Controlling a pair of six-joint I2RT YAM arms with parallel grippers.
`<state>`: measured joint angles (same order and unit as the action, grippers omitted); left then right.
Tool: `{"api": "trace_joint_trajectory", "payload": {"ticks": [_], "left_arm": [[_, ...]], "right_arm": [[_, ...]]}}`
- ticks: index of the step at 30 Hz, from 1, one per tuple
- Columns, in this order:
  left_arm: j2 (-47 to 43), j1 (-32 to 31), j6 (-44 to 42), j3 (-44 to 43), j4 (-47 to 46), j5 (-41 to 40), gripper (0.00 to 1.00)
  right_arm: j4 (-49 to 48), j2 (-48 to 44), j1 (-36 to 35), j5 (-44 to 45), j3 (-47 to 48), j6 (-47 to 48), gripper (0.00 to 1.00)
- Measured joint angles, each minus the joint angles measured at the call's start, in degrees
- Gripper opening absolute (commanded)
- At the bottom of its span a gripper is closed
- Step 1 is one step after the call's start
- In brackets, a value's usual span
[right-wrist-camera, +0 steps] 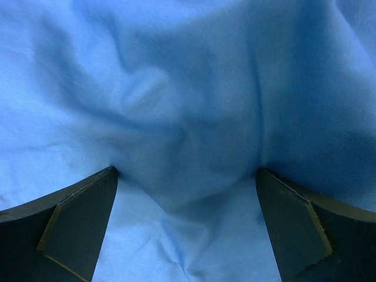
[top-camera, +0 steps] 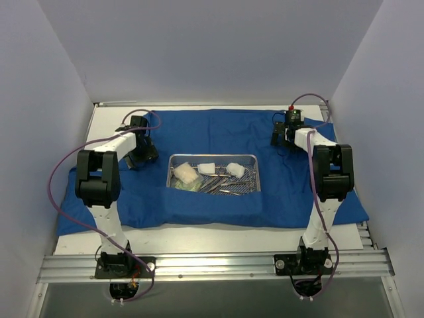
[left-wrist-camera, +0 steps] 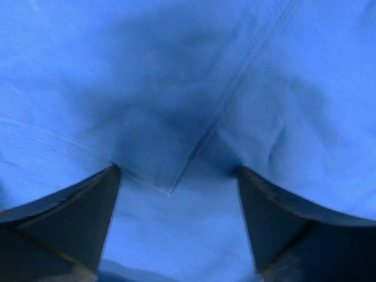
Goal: Open and lay out the surgical kit
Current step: Smooth out the surgical kit at the center of the board.
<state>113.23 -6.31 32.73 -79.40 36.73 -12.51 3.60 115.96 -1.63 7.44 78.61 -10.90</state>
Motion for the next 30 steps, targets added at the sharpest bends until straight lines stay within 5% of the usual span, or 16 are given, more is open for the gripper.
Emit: {"api": "trace_joint_trajectory", "payload": {"ticks": [2, 6, 13, 23, 29, 30], "left_arm": [[1.11, 0.42, 0.24, -1.33, 0.61, -0.83, 0.76], [2.45, 1.11, 1.03, -3.39, 1.33, -2.36, 0.35], [2.95, 4.22, 1.18, -5.44, 2.10, -4.02, 0.04], [8.39, 12.52, -2.45, -18.64, 2.08, -3.54, 0.02], [23.58, 16.26, -4.35, -47.23, 6.10, -6.34, 0.03], [26.88, 16.96, -4.31, -53.75, 7.69, -6.97, 0.30]], "right_arm": [[0.04, 0.00, 0.17, 0.00, -0.35, 0.00, 1.00], [0.07, 0.00, 0.55, 0.00, -0.50, 0.00, 1.00], [0.04, 0.09, 0.85, 0.04, -0.79, 0.00, 1.00], [-0.04, 0.63, 2.45, 0.24, -0.85, -0.02, 1.00], [-0.98, 1.11, 2.69, 0.61, -0.61, 1.38, 1.00], [-0.98, 1.14, 2.69, 0.81, -0.52, 2.03, 1.00]]}}
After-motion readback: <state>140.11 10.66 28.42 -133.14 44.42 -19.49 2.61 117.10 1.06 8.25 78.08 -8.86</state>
